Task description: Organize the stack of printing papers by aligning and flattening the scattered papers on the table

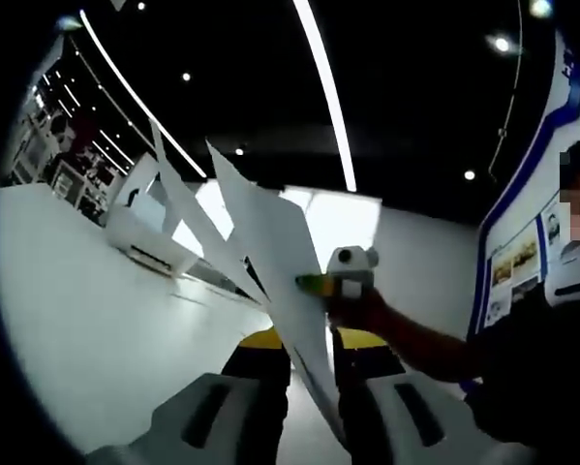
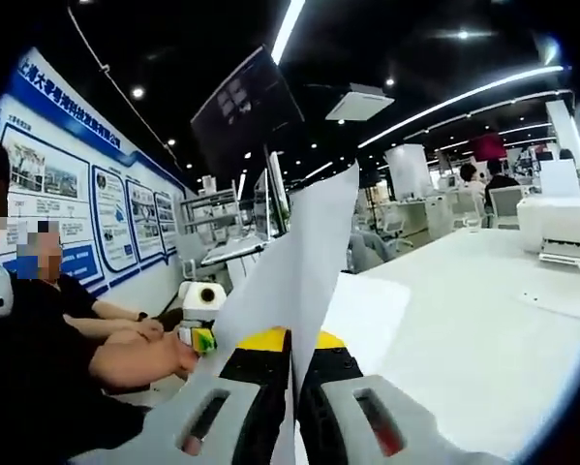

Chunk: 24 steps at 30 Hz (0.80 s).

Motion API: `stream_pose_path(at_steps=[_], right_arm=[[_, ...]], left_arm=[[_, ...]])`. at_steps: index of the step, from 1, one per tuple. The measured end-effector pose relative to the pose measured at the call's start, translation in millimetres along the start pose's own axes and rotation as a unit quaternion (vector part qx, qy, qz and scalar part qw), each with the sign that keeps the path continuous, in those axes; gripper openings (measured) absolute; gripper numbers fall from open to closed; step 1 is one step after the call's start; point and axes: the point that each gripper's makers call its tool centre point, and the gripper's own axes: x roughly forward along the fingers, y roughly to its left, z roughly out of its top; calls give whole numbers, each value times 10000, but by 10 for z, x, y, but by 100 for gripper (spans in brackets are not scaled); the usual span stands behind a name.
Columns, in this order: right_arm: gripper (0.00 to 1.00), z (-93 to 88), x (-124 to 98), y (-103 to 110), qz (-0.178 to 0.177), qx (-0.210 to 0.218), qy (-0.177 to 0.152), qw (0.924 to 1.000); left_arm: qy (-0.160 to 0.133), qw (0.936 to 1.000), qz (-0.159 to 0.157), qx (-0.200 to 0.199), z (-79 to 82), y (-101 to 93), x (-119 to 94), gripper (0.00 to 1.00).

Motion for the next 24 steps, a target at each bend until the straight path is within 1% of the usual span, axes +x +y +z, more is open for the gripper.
stream_pose_path(at_steps=[3, 14, 16, 24], right_arm=[[0, -18, 26, 62, 28, 17, -11, 10000], [0, -12, 110, 155, 158, 127, -84, 9998], [0, -27, 132, 185, 179, 198, -112, 9996], [0, -77, 187, 232, 216, 223, -95, 9995]], left_arm=[[-2, 10000, 3, -8, 2, 2, 1, 21], [-40, 10000, 12, 7, 18, 5, -2, 21], [-51, 10000, 20, 8, 21, 8, -4, 21], [-46, 10000, 23, 27, 16, 14, -8, 21]])
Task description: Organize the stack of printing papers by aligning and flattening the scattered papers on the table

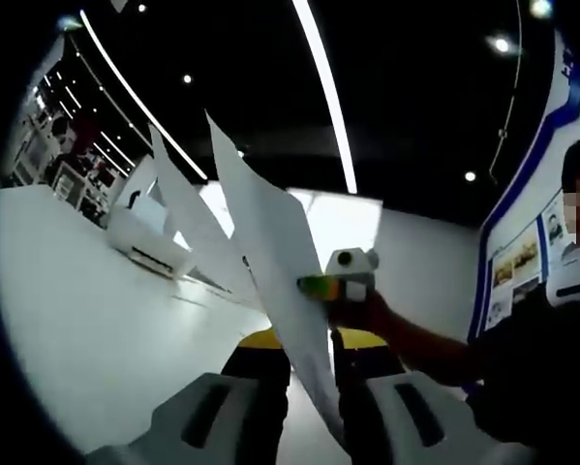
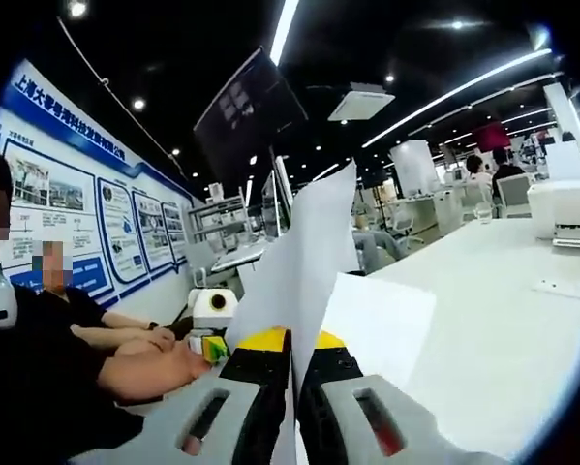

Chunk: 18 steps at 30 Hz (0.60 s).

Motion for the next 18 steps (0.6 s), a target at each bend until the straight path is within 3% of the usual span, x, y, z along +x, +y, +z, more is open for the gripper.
stream_pose_path(at_steps=[11, 18], right_arm=[[0, -33, 26, 83, 29, 0, -1, 10000], [0, -86, 12, 152, 34, -3, 38, 10000]], left_arm=[[33, 10000, 22, 77, -13, 14, -7, 18], [50, 9995, 39, 302, -20, 25, -22, 9]])
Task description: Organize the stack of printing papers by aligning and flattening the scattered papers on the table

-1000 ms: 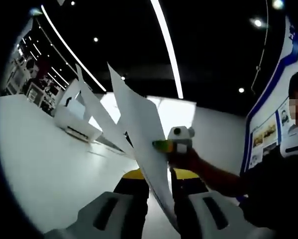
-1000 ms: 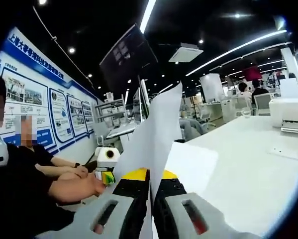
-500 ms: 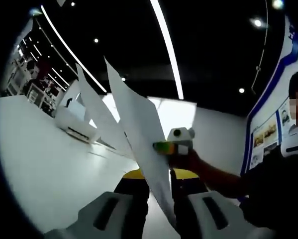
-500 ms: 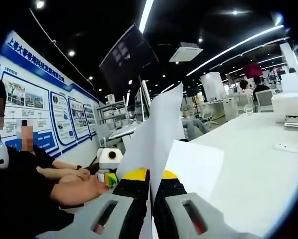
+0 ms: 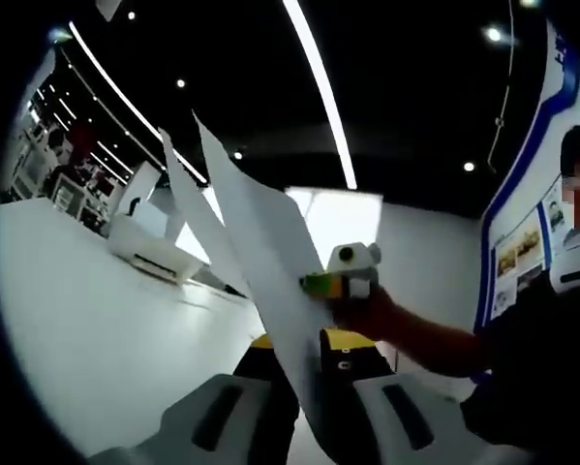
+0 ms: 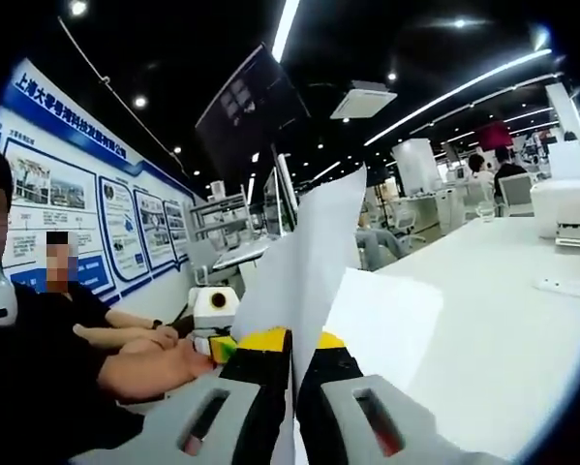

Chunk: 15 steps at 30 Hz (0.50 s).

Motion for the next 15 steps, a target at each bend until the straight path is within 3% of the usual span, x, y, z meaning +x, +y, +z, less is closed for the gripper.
stream_pose_path(at_steps=[5, 10, 15], right_arm=[[0, -17, 12, 20, -2, -47, -9, 10000], [0, -15, 12, 11, -77, -364, 25, 9993], [16, 22, -52, -45, -411, -699, -38, 9967]], left_arm=[[-16, 9998, 3, 202, 11, -7, -11, 6], [12, 9999, 26, 110, 6, 5, -10, 6], [48, 9997, 91, 211, 3, 15, -14, 5]])
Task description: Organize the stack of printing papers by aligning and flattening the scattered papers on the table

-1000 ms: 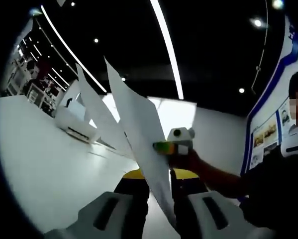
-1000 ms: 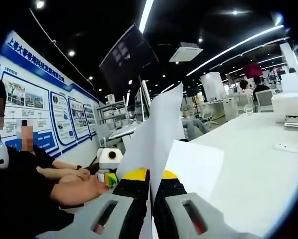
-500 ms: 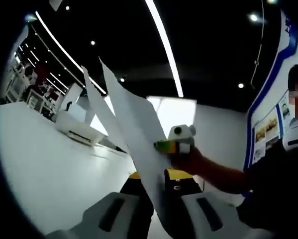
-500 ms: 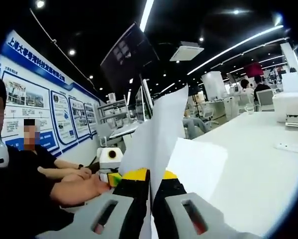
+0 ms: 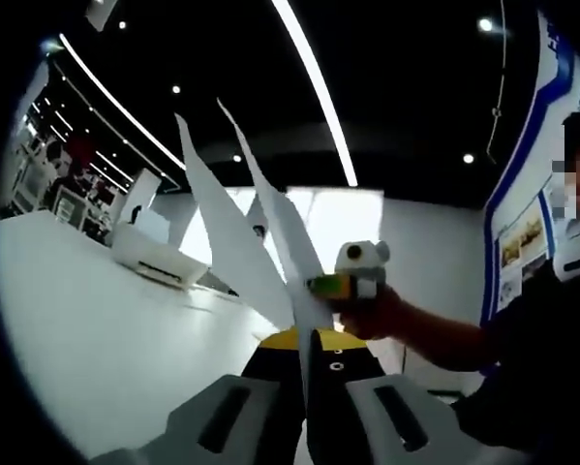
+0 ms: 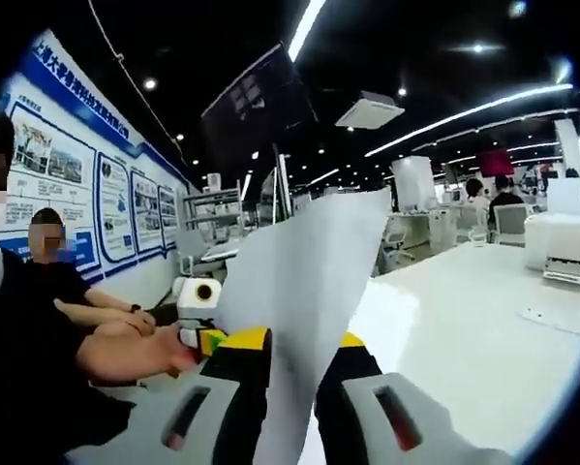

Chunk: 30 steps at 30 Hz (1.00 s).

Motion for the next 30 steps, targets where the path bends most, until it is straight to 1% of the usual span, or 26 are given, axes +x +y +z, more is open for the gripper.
stream_pose_path(at_steps=[1, 2, 6, 10, 15, 24, 26, 30], right_arm=[[20, 2, -12, -17, -50, -1, 12, 10000], [22, 25, -42, -56, -147, -25, -20, 9999], [23, 102, -180, -158, -401, -85, -183, 9990], [25, 113, -301, -213, -573, -171, -175, 9981], [25, 155, -462, -195, -724, -291, -271, 9966], [27, 133, -683, -149, -977, -536, -295, 9933], [27, 149, -741, -143, -1052, -609, -371, 9919], [27, 115, -841, -115, -1102, -584, -478, 9910]], left_arm=[[8, 10000, 8, 19, -2, 1, 0, 5], [16, 10000, 12, 30, -4, 2, -1, 5], [12, 10000, 7, 3, 3, 13, -8, 5], [-21, 10000, 31, -30, 13, 21, -16, 5], [-30, 10000, 50, -21, 14, 25, -18, 6], [-46, 9999, 85, -85, 15, 33, -23, 6], [-52, 9999, 94, -94, 16, 37, -25, 6], [-66, 9999, 93, -102, 18, 29, -25, 6]])
